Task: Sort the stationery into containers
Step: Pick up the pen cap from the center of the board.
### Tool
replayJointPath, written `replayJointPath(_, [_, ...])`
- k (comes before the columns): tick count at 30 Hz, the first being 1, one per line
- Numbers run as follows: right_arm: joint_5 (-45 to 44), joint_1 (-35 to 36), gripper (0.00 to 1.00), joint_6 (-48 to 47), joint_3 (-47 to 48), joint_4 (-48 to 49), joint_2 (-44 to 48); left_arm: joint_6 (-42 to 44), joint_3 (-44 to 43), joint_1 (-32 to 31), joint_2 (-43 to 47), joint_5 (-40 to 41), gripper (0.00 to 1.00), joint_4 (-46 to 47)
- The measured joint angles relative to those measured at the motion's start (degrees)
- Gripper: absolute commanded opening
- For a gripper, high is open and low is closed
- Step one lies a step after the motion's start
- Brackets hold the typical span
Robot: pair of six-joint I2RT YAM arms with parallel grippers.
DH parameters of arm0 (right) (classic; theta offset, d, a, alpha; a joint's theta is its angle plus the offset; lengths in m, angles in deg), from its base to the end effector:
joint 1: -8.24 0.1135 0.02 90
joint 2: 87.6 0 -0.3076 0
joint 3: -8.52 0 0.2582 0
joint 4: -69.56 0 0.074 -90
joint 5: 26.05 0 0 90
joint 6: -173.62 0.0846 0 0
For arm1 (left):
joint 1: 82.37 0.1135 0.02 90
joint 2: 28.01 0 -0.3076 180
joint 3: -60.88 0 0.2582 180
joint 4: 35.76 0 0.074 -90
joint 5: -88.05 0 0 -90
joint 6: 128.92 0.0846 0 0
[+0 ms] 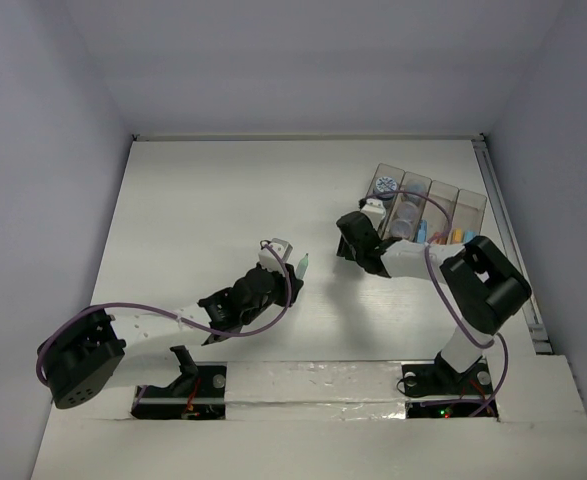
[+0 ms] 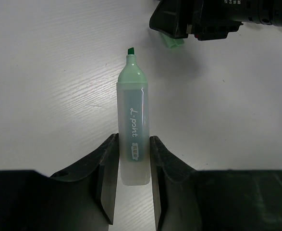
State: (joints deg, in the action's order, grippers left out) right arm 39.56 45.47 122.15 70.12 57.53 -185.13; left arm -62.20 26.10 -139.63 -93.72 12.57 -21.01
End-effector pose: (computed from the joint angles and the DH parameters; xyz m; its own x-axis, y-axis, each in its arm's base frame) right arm 0.3162 0.1964 0.1548 -0.6687 0.2044 -0.7149 0.1095 0.9781 0.1772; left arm 0.1610 -0.2112 0.2177 -0.4088 -0.0717 -0.9098 0.5688 0.7596 -0.3154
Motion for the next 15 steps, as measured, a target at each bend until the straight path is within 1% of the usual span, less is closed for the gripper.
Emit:
replayJointPath(4, [-0.3, 0.1, 0.44, -1.0, 1.0, -1.6, -0.5, 0.1, 0.0, 0.0, 0.0, 0.2, 0.00, 0.0])
replayJointPath(12, [-1.6, 0.9, 0.45, -3.3, 2.4, -5.4, -0.7, 0.2, 0.0, 0.0, 0.0, 0.5, 0.00, 0.0])
replayJointPath(15, [-1.6, 1.1, 0.44, -4.5, 3.1, -6.7, -1.0, 0.3, 0.0, 0.0, 0.0, 0.5, 0.00, 0.0])
